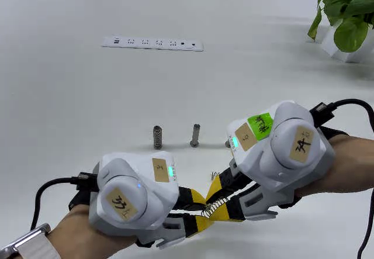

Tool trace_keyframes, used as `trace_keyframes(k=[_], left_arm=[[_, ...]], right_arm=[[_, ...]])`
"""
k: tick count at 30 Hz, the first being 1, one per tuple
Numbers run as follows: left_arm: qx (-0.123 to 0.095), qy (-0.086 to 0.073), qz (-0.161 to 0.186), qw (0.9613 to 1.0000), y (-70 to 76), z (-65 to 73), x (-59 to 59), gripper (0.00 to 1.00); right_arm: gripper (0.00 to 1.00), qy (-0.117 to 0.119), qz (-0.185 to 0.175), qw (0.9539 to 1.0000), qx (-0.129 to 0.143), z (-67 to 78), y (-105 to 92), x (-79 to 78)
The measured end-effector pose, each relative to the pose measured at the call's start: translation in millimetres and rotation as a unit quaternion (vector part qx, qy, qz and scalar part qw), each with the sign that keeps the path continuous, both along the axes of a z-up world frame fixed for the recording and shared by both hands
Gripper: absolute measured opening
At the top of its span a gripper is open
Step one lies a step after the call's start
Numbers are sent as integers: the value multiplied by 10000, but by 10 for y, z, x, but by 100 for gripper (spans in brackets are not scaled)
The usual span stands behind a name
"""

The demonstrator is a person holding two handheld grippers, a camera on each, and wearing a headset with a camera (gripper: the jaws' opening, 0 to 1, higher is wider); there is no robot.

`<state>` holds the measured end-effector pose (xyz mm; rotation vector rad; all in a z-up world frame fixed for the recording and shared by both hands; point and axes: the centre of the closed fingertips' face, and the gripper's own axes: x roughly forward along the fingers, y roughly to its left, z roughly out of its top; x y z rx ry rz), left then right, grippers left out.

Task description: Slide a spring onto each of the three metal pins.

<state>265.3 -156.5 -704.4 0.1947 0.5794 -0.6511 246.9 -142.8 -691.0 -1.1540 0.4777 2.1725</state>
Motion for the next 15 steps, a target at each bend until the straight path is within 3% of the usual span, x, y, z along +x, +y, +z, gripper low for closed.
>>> trace_keyframes(k=[6, 10, 15], left_arm=[[18, 13, -17, 10000, -9, -10, -4, 10], [-2, 23, -16, 10000, -13, -14, -4, 10], [-11, 23, 29, 10000, -11, -19, 8, 10]], right_arm=[[13, -99, 33, 9999, -103, -36, -24, 24], [12, 3, -64, 9998, -165, -30, -20, 23], [12, -32, -102, 9997, -230, -36, -8, 33]])
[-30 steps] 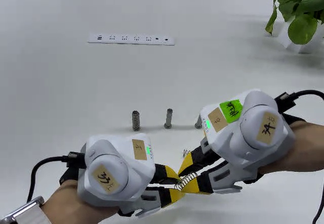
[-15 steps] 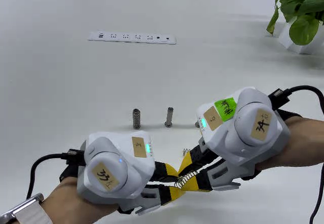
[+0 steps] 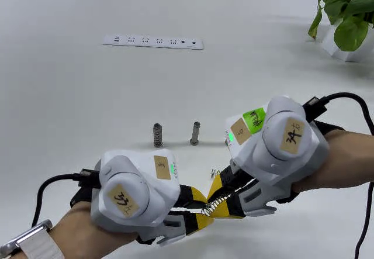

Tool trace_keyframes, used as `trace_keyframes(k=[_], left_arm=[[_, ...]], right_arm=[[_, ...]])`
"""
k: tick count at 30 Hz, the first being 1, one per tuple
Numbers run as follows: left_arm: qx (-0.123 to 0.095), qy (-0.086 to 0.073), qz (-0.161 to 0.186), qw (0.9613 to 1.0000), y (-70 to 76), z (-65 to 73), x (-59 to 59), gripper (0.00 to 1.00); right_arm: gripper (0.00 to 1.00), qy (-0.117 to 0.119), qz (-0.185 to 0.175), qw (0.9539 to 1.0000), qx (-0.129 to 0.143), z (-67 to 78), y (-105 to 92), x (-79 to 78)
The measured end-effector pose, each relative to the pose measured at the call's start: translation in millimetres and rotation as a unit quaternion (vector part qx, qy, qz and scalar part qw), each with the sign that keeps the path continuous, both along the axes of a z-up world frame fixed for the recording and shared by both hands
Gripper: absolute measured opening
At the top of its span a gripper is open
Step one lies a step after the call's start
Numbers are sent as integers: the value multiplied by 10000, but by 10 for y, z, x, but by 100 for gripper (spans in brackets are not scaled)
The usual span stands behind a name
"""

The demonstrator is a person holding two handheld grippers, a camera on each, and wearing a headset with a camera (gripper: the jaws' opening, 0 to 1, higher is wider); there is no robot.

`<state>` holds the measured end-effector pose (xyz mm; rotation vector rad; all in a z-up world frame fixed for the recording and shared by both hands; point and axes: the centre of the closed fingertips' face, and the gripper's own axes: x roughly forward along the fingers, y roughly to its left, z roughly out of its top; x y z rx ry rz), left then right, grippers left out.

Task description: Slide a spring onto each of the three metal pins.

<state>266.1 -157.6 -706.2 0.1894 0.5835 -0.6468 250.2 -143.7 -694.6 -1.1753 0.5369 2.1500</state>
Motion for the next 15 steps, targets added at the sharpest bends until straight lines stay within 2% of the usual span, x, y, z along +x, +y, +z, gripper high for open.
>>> trace_keyframes(k=[8, 10, 15], left_arm=[[-108, -8, 194, 9998, 51, 14, 19, 11], [-225, -9, 350, 9991, 70, 27, 35, 12], [-334, -29, 663, 9972, 152, 43, 50, 23]], right_arm=[[12, -57, 17, 10000, -17, 12, 35, 10], [12, -64, 9, 10000, 25, 20, 56, 15], [12, -74, -43, 9999, 141, 46, 112, 39]])
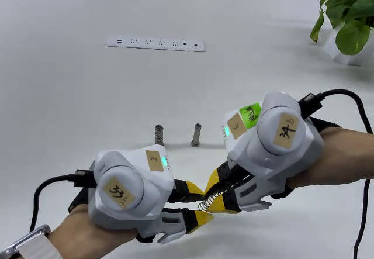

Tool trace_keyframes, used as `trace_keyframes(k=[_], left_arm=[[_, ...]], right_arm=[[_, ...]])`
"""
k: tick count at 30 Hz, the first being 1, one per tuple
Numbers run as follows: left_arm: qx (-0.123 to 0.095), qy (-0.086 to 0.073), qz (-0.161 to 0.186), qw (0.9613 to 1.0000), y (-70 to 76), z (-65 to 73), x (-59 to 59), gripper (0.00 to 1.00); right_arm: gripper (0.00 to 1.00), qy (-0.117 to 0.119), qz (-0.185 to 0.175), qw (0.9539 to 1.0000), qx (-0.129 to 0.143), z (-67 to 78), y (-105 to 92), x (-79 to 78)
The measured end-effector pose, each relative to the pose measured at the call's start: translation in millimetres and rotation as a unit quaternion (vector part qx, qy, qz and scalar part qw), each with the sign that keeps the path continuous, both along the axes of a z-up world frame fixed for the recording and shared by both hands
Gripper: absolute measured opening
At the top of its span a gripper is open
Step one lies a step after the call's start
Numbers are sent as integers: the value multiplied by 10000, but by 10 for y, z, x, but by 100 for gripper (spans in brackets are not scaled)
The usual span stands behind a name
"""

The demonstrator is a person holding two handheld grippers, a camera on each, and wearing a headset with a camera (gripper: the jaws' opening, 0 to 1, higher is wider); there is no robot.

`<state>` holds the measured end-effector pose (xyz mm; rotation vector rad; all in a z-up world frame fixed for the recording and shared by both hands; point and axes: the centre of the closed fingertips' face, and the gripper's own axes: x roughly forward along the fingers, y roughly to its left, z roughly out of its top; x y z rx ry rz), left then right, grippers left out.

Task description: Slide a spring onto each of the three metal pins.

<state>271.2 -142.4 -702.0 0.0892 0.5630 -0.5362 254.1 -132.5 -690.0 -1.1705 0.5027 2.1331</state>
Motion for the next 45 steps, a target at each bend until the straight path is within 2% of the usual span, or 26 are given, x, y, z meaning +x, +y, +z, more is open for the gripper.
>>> trace_keyframes(k=[5, 9, 13, 16, 19, 22, 24, 26, 30, 32, 35, 37, 39, 42, 44, 45], left_arm=[[54, 12, 402, 9992, 172, -25, -6, 37], [138, -15, 796, 9967, 357, -47, -8, 55], [154, -34, 1071, 9941, 499, -51, -15, 64], [-7, -145, 1357, 9906, 595, -2, -10, 68], [-112, -160, 1540, 9879, 665, 1, -25, 74], [-125, -229, 1732, 9845, 744, 15, -39, 80], [-119, -218, 1880, 9819, 795, 30, -46, 87], [-173, -302, 2051, 9781, 857, 59, -38, 92], [-251, -431, 2250, 9731, 961, 109, -42, 100], [-232, -553, 2271, 9720, 988, 151, -40, 100], [-304, -462, 2358, 9702, 1022, 129, -51, 100], [-258, -530, 2417, 9685, 1070, 128, -60, 100], [-272, -514, 2458, 9676, 1064, 126, -55, 100], [-250, -426, 2466, 9678, 1071, 90, -74, 100], [-132, -412, 2437, 9689, 1079, 82, -81, 100], [-146, -425, 2433, 9689, 1074, 90, -80, 100]], right_arm=[[12, -51, -31, 10000, 52, 11, 35, 47], [12, -92, 14, 10000, 22, 15, 29, 53], [12, -113, 72, 9999, 28, 23, 35, 51], [12, -137, 75, 9999, 17, 22, 45, 80], [12, -185, 97, 9998, -42, 13, 33, 107], [12, -221, 116, 9997, -68, 5, 29, 133], [12, -259, 137, 9995, -75, 0, 26, 152], [12, -273, 153, 9994, -119, -9, 17, 167], [12, -357, 242, 9990, -151, -12, 21, 199], [12, -377, 262, 9989, -135, 11, 50, 220], [12, -431, 264, 9986, -148, 35, 96, 268], [12, -502, 323, 9981, -178, 37, 127, 303], [12, -571, 396, 9974, -198, 62, 150, 332], [12, -663, 427, 9967, -208, 87, 217, 417], [12, -751, 442, 9960, -209, 113, 258, 479], [12, -774, 449, 9958, -206, 123, 282, 507]])
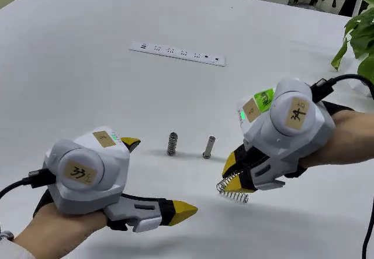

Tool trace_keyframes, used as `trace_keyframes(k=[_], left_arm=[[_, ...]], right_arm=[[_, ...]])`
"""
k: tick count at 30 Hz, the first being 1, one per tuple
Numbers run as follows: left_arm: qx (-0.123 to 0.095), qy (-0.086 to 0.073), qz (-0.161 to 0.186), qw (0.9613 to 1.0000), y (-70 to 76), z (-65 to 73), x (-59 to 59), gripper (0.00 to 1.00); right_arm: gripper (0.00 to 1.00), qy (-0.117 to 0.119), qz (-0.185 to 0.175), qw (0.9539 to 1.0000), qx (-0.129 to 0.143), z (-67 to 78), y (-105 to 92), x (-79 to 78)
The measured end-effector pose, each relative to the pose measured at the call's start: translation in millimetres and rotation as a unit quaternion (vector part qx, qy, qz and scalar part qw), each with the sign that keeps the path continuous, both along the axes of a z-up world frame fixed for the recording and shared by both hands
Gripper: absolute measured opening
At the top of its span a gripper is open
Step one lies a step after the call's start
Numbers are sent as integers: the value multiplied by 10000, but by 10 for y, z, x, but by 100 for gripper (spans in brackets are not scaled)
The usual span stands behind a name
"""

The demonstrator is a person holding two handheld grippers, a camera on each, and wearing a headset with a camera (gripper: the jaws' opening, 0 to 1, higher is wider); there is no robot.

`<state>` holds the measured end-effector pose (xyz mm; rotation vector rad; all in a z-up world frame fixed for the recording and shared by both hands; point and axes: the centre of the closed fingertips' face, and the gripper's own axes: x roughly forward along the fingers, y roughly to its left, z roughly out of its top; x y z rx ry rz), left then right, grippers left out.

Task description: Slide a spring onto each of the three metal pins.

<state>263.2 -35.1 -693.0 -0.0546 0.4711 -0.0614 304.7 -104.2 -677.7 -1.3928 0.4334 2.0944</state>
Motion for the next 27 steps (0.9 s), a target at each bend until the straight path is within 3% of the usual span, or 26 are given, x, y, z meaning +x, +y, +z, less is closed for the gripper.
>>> trace_keyframes(k=[2, 9, 16, 27], left_arm=[[-88, -25, 16, 10000, 0, 11, 9, 100], [-78, -45, -1, 10000, -1, 20, 1, 100], [-10, 2, -58, 10000, -21, 6, -13, 100], [-70, -21, -83, 9999, -40, 12, -26, 100]], right_arm=[[12, -54, -13, 10000, -1, 25, 64, 78], [12, -299, -21, 9995, 6, 144, 257, 341], [12, -489, 61, 9988, 38, 223, 423, 455], [12, -673, 223, 9974, -93, 188, 608, 554]])
